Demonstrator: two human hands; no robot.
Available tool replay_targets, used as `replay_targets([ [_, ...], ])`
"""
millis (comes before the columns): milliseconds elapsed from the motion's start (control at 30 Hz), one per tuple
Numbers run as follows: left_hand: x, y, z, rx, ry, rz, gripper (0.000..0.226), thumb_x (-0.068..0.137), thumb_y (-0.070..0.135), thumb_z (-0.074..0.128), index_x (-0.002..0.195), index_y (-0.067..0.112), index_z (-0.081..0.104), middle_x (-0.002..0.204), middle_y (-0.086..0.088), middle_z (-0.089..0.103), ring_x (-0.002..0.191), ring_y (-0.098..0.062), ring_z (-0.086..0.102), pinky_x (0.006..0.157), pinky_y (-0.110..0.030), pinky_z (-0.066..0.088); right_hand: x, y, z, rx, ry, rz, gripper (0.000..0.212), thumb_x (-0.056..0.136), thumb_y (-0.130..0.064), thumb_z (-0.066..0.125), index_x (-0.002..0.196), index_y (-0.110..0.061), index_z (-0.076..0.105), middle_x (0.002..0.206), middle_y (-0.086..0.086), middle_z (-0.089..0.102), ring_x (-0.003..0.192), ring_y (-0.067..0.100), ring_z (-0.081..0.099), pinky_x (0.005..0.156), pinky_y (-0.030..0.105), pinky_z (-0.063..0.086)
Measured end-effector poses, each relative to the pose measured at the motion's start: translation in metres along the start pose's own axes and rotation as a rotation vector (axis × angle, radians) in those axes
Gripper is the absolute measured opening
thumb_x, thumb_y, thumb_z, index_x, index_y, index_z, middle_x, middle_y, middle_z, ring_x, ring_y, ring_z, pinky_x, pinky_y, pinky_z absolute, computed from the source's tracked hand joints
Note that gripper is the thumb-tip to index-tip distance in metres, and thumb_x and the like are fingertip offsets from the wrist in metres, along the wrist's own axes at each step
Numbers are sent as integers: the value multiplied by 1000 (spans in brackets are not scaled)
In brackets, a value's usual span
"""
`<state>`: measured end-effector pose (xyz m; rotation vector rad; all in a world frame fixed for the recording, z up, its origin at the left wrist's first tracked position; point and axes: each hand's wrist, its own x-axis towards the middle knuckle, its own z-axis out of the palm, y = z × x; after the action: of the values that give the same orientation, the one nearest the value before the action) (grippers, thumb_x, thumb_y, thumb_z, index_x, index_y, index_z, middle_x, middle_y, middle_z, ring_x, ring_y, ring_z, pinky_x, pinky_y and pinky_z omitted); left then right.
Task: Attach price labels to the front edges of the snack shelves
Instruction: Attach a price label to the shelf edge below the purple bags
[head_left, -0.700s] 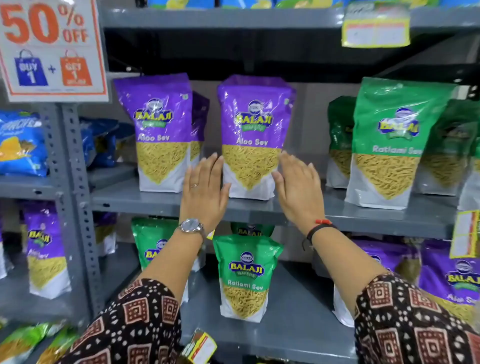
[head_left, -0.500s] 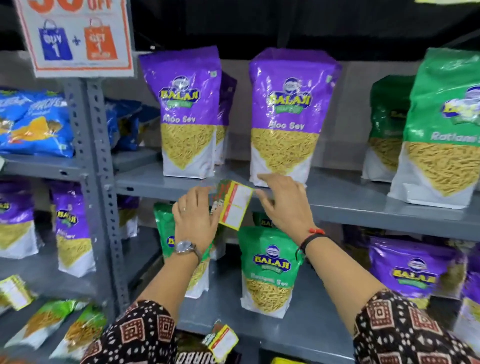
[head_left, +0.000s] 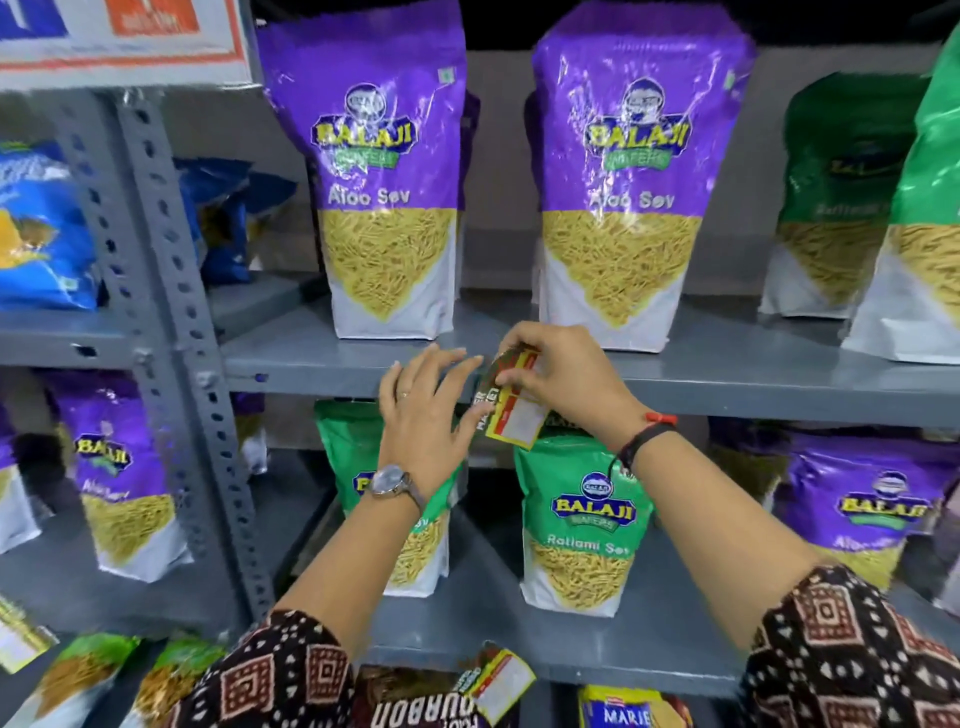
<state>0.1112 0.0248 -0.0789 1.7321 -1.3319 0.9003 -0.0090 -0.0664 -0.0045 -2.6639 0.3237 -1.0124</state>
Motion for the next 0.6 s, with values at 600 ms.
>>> replay_targets([
  [600, 24, 20, -26, 17, -45, 69, 23, 81, 28, 47, 73, 19, 66, 65, -2, 64, 70, -27, 59, 69, -37, 18, -31, 6, -5, -69, 12, 14, 9, 78, -9, 61, 82, -16, 58, 80, 9, 67, 77, 28, 61, 67, 34, 47],
])
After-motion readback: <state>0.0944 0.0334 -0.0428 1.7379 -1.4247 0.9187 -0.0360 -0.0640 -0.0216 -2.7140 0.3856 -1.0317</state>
